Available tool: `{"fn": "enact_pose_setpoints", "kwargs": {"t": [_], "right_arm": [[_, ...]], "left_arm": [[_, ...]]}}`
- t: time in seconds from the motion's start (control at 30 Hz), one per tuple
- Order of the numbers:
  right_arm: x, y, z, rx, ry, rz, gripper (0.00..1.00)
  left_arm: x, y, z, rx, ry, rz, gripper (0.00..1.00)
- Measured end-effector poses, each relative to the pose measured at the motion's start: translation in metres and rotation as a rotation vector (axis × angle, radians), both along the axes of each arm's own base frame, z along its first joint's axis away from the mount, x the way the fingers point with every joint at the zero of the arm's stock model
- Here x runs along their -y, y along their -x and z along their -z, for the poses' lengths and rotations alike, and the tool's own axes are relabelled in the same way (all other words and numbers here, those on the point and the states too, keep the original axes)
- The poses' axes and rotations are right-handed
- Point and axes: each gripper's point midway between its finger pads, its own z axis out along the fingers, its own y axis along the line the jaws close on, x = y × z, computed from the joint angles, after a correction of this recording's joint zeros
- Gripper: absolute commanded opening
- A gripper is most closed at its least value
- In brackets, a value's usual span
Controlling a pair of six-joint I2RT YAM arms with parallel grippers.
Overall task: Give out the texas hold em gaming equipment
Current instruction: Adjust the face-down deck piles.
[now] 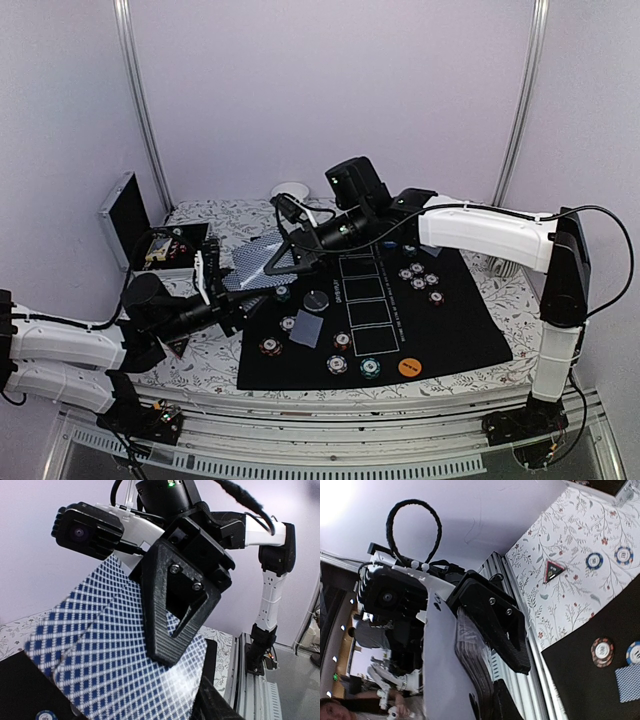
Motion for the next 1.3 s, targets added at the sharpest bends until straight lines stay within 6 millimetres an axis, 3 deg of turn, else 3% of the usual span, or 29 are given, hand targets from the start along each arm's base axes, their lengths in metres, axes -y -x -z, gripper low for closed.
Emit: {"fn": "enact_pose_setpoints", "kwargs": {"t": [0.23,0.4,0.53,0.7,1.0,1.2,1.3], "right_arm": [[0.002,0.001,0.000,0.001,0.003,-0.006,0.02],[0.003,0.000,0.000,0.024,0.000,-0.015,0.02],[0.006,0.003,-0.007,0.053,-0.015,-0.025,0.02],[0.008,0.004,-0.015,0.090,-0.037,-0.035,0.02],[0.006,0.011,-0.015,0.131,-0.048,-0.064,0.02],[0.002,0.020,-0.021,0.167,-0.064,-0.093,0.02],[0.002,0.020,-0.022,0.186,-0.068,-0.098,0.02]], "left_arm": [[0.002,0.006,0.000,0.000,-0.001,0.036,0.83],[-0.006,0.016,-0.010,0.006,0.035,0.068,0.88],[-0.012,0.023,-0.015,-0.001,0.053,0.083,0.85],[-0.023,0.024,-0.006,-0.052,0.073,0.072,0.66],[-0.025,0.020,-0.006,-0.131,0.121,0.092,0.69],[-0.013,0.016,0.004,-0.210,0.117,0.137,0.48],[-0.010,0.018,0.001,-0.209,0.127,0.165,0.51]]}}
